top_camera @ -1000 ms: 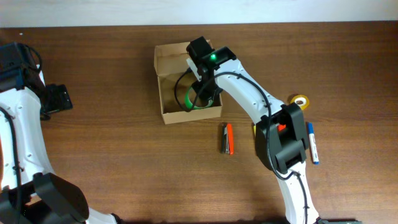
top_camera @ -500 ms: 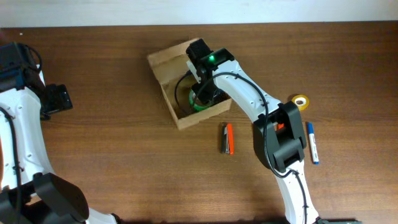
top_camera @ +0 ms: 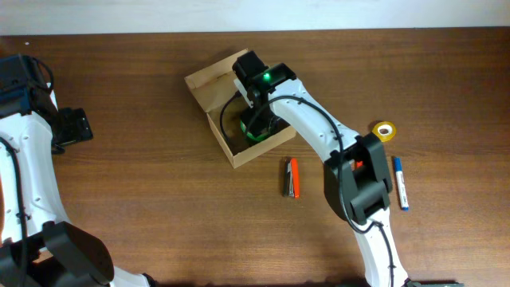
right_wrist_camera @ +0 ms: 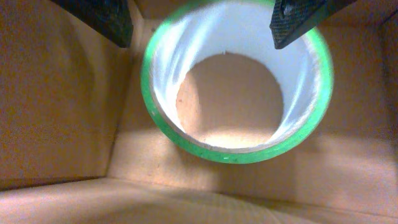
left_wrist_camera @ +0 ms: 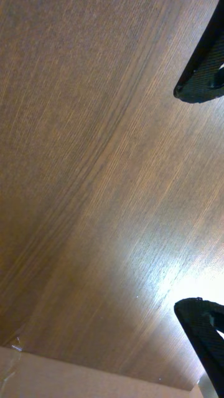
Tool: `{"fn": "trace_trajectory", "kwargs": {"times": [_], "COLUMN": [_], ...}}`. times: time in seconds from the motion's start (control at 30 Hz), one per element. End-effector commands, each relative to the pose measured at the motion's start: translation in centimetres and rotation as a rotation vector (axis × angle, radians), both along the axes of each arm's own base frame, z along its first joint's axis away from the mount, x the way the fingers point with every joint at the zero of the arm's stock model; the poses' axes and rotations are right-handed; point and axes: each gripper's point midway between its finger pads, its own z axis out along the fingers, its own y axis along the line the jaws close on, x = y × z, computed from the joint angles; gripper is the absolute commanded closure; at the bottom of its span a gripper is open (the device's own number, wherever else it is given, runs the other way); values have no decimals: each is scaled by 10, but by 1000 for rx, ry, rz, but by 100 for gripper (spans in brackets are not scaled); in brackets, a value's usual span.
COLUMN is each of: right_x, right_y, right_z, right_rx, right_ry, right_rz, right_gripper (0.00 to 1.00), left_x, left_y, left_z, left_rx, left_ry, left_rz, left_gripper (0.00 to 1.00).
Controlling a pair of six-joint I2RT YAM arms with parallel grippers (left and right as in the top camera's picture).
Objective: Pack container
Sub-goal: 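Move the right gripper over the small yellow tape roll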
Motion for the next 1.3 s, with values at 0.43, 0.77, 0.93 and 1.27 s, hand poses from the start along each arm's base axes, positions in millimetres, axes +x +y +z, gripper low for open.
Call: {"fn": "trace_trajectory", "kwargs": {"times": [0.43, 0.77, 0.93, 1.27], "right_x": [22, -28, -51, -104], "right_y": [-92, -244, -271, -305], "right_z": [207, 194, 187, 72], "right_rx": [45, 76, 86, 58], "right_ry": [-422, -153, -196, -16], "right_rz": [-294, -659, -727, -844], "right_gripper": [44, 58, 53, 39], "left_x": [-1, -1, -1, -1], "left_y": [-3, -3, -3, -3], "left_z": [3, 3, 3, 3], "left_rx": [0, 0, 1, 0], "left_ry": [-7, -7, -7, -7], "left_rz": [-19, -19, -19, -19], "left_gripper": [0, 0, 0, 0]}}
